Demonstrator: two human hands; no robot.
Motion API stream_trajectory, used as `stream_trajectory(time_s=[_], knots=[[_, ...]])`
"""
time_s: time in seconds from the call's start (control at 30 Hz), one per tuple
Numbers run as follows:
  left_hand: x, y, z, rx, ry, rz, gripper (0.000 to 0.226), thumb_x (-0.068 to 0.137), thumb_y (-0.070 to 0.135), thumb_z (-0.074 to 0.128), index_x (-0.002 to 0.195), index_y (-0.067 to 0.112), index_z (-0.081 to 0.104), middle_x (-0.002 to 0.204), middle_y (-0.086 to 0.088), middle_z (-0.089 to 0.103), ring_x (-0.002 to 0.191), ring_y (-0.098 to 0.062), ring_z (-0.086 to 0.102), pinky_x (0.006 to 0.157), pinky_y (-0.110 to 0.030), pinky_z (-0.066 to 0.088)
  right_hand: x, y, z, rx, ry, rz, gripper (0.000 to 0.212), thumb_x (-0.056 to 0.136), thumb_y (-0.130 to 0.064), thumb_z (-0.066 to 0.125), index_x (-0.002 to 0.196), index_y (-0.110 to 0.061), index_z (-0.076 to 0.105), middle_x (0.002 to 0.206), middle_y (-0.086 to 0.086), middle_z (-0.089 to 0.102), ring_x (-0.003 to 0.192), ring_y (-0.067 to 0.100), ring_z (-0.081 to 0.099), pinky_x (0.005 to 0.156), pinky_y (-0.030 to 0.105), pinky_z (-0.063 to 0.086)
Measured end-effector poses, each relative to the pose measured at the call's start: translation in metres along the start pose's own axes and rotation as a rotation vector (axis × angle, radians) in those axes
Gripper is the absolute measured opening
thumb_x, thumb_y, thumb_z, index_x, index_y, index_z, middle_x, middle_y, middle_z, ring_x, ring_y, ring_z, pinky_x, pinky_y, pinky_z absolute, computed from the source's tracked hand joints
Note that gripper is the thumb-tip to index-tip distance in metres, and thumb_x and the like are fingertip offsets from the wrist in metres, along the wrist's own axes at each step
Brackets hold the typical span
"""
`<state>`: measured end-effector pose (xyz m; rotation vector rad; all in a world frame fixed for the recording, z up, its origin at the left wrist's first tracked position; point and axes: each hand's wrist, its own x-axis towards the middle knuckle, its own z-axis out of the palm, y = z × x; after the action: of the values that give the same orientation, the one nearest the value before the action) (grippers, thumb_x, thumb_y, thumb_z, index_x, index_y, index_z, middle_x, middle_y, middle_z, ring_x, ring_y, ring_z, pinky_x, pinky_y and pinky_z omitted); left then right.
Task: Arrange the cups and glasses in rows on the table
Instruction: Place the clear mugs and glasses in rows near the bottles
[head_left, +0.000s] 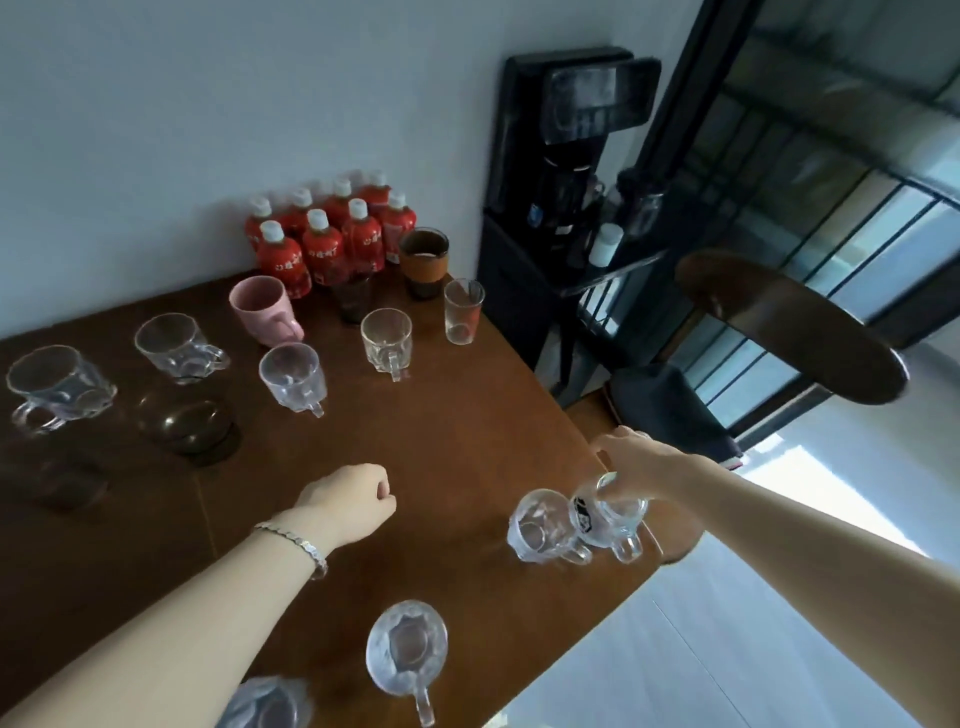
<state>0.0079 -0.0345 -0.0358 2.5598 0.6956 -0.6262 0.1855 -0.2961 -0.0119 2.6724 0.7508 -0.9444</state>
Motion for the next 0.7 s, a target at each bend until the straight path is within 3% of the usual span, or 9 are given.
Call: stream_trajectory(time_s=[0.1,0.17,0.27,0.4,0.53,0.7], knots=[[0.008,0.021,0.005,-0.023,-0.002,-0.010,0.013,0.091,0.036,0.048,0.088,0.027,0.057,0.095,0.006,0.066,0.086,-0.019,0.063,0.072,-0.026,0.044,0.006,0.011,0.012,0.023,-0.063,-0.016,0.089,0.075,-0.057,0.068,0.148,-0.027,0.024,0.137,0.003,0.039,0.117,0.023,0.049,0.089,0.033,0.050],[0.011,0.027,0.008,-0.003,-0.011,-0.018,0.012,0.091,0.036,0.048,0.088,0.028,0.056,0.099,0.006,0.066,0.089,-0.019,0.062,0.074,-0.027,0.045,0.009,0.009,0.023,-0.017,-0.112,-0.034,0.096,0.071,-0.059,0.069,0.148,-0.028,0.022,0.134,0.003,0.043,0.104,0.018,0.054,0.083,0.031,0.053],[0.016,0.028,0.006,0.024,-0.022,-0.042,0.011,0.091,0.035,0.048,0.085,0.029,0.055,0.098,0.006,0.066,0.089,-0.019,0.062,0.072,-0.026,0.043,0.010,0.006,0.033,-0.063,-0.081,-0.049,0.092,0.074,-0.052,0.067,0.149,-0.022,0.022,0.134,0.004,0.046,0.089,0.012,0.048,0.073,0.028,0.053],[0.022,0.023,-0.001,-0.003,-0.011,-0.064,0.013,0.089,0.035,0.050,0.086,0.026,0.059,0.094,0.007,0.067,0.087,-0.018,0.063,0.073,-0.026,0.045,0.015,0.011,0.033,0.011,-0.018,-0.033,0.082,0.068,-0.044,0.073,0.139,-0.019,0.040,0.115,0.001,0.059,0.091,0.016,0.062,0.067,0.027,0.055],[0.024,0.010,-0.008,-0.016,-0.006,-0.098,0.014,0.090,0.035,0.050,0.087,0.027,0.060,0.093,0.007,0.067,0.087,-0.017,0.064,0.074,-0.028,0.047,0.023,0.010,0.012,0.077,0.010,-0.042,0.080,0.065,-0.038,0.078,0.135,-0.023,0.042,0.114,0.000,0.060,0.094,0.018,0.063,0.059,0.024,0.049],[0.023,-0.015,-0.017,-0.085,0.017,-0.179,0.013,0.090,0.034,0.050,0.086,0.027,0.060,0.090,0.007,0.068,0.086,-0.017,0.065,0.074,-0.029,0.050,0.055,-0.018,-0.042,0.053,0.099,-0.134,0.082,0.063,-0.037,0.079,0.134,-0.025,0.040,0.119,0.003,0.051,0.095,0.023,0.063,0.071,0.031,0.056]])
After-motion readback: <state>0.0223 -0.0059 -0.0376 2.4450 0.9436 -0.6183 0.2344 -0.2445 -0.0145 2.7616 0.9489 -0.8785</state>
